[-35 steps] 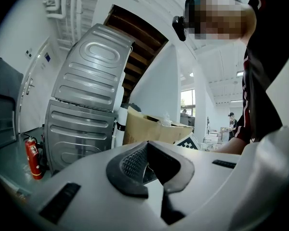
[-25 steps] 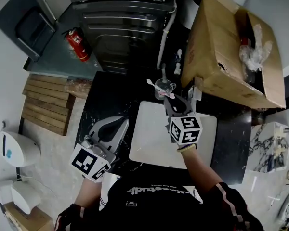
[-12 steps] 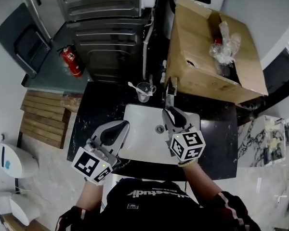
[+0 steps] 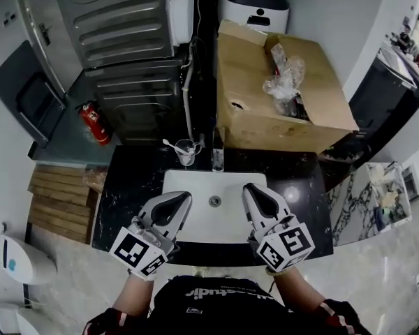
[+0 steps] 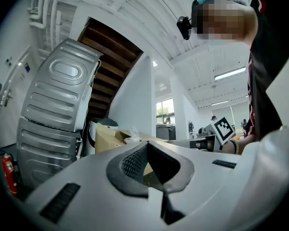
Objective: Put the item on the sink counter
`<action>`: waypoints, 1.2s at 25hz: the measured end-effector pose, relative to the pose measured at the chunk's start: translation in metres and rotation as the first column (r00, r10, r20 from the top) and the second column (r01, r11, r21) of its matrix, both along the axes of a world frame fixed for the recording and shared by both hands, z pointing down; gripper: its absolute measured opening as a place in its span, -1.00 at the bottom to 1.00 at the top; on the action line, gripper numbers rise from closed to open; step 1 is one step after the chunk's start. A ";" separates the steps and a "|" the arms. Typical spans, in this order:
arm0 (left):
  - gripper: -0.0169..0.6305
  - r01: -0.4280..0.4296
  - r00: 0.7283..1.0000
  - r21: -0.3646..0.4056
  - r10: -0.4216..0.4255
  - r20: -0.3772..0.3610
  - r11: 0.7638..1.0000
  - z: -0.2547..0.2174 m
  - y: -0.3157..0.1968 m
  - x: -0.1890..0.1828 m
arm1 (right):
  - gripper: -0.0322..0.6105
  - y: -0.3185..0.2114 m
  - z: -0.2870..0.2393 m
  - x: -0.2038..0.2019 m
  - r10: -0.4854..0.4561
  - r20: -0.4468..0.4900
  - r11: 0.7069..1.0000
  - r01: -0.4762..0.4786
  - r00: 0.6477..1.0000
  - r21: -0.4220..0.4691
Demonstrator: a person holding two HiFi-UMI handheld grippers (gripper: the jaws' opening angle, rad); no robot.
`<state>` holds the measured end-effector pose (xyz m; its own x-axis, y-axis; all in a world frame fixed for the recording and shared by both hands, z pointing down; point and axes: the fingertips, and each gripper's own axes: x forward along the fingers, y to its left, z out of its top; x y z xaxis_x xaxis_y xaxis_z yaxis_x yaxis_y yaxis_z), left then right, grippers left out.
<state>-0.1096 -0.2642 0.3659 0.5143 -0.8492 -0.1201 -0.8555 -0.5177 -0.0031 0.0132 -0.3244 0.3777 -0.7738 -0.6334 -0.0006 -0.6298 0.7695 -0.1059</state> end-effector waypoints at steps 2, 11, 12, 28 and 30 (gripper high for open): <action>-0.90 -0.010 1.000 0.002 0.010 -0.008 1.000 -0.002 0.001 0.008 | -0.76 0.011 -0.006 0.006 -0.015 0.015 1.000 0.015 1.000 0.002; -0.90 -0.035 0.999 0.009 0.035 -0.025 0.999 -0.006 0.004 0.028 | -0.79 0.033 -0.004 0.015 -0.065 -0.009 0.998 0.064 0.998 -0.008; -0.90 -0.036 0.999 0.009 0.036 -0.024 0.999 -0.006 0.004 0.028 | -0.79 0.033 -0.004 0.015 -0.065 -0.012 0.998 0.065 0.998 -0.006; -0.90 -0.024 1.000 0.006 0.024 -0.009 1.000 -0.010 0.008 0.024 | -0.79 0.039 -0.012 0.005 -0.089 -0.017 0.996 0.089 0.996 0.008; -0.90 -0.022 1.000 0.006 0.022 -0.010 1.000 -0.010 0.009 0.023 | -0.79 0.040 -0.013 0.004 -0.092 -0.016 0.996 0.092 0.996 0.009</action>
